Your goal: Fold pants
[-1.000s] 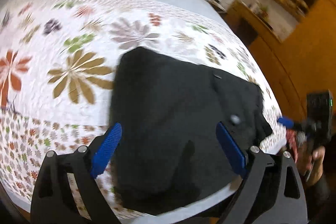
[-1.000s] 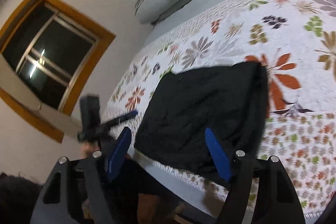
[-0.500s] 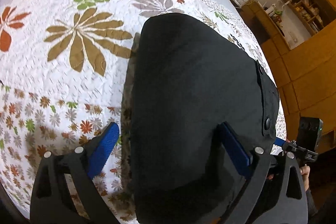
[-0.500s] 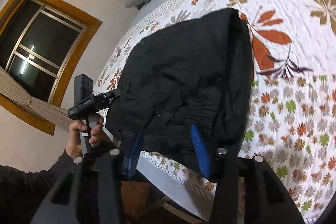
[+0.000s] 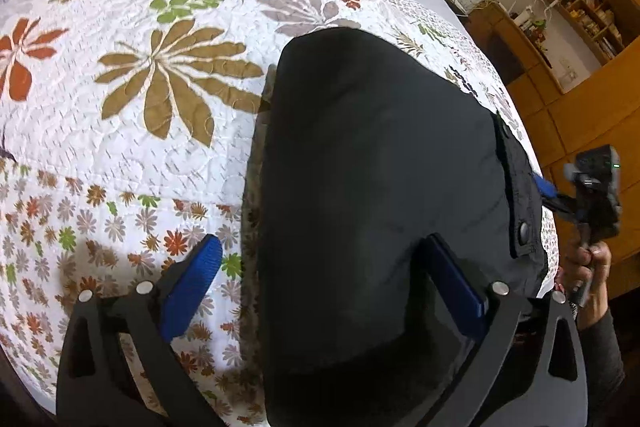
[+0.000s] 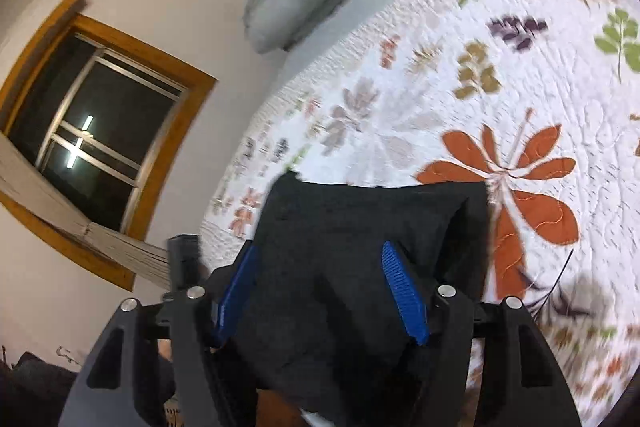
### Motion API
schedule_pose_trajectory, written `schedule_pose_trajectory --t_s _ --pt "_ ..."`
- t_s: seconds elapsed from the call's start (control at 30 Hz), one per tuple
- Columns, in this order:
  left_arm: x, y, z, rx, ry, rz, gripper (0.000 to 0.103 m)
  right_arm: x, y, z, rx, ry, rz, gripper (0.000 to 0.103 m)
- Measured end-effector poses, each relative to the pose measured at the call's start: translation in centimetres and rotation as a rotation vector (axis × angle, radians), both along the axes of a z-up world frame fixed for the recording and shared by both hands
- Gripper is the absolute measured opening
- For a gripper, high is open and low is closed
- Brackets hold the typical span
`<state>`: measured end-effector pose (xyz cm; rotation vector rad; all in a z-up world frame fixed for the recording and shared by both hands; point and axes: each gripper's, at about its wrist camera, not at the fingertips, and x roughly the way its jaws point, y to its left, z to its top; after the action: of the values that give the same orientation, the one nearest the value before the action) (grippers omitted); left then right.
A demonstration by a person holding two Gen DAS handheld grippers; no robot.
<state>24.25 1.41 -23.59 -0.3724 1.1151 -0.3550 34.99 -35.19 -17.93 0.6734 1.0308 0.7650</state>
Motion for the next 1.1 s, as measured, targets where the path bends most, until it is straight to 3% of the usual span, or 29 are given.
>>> schedule_pose_trajectory --t_s 0.17,0.27,0.33,0.4,0.5,0.67,0.83,0.93,1.03,1.1 --pt "0.2 -0.3 -0.6 0.008 0.009 0.008 0.101 1.2 0.2 -3.6 -0.034 0.045 0.014 0.05" --pt "0.3 -0.3 0.0 0.017 0.016 0.008 0.1 1.1 -0.5 -3.6 -0.014 0.066 -0.01 0.05" --pt "0.2 0.2 1.3 0.012 -0.005 0.008 0.099 0.6 -1.5 -2.7 -0.002 0.056 -0.039 0.058" --pt "0.2 1.3 2.7 -0.043 -0.027 0.013 0.1 -0.1 -2.1 -1.7 0.01 0.043 -0.059 0.069" --pt "1.4 3.1 4.1 -0.125 -0.02 0.04 0.1 -1.7 -2.4 0.0 0.005 0.018 -0.062 0.073" --pt "4.9 3.5 5.1 -0.186 -0.006 0.043 0.1 -4.2 -2.0 0.8 0.016 0.01 -0.057 0.075" --pt "9.6 1.1 2.9 -0.149 0.049 0.005 0.1 -5.9 -0.9 0.2 0.06 0.024 -0.028 0.076" --pt "11.9 0.9 0.1 -0.075 0.128 0.038 0.101 -5.4 -0.1 -1.0 -0.001 0.047 -0.029 0.075" --pt "12.7 1.6 -1.5 -0.17 0.203 0.06 0.101 -4.8 -0.1 -2.2 -0.028 0.093 -0.028 0.073" --pt "11.9 2.2 -0.6 -0.2 0.176 0.052 0.1 -5.2 -0.6 -1.0 -0.005 0.078 -0.042 0.076"
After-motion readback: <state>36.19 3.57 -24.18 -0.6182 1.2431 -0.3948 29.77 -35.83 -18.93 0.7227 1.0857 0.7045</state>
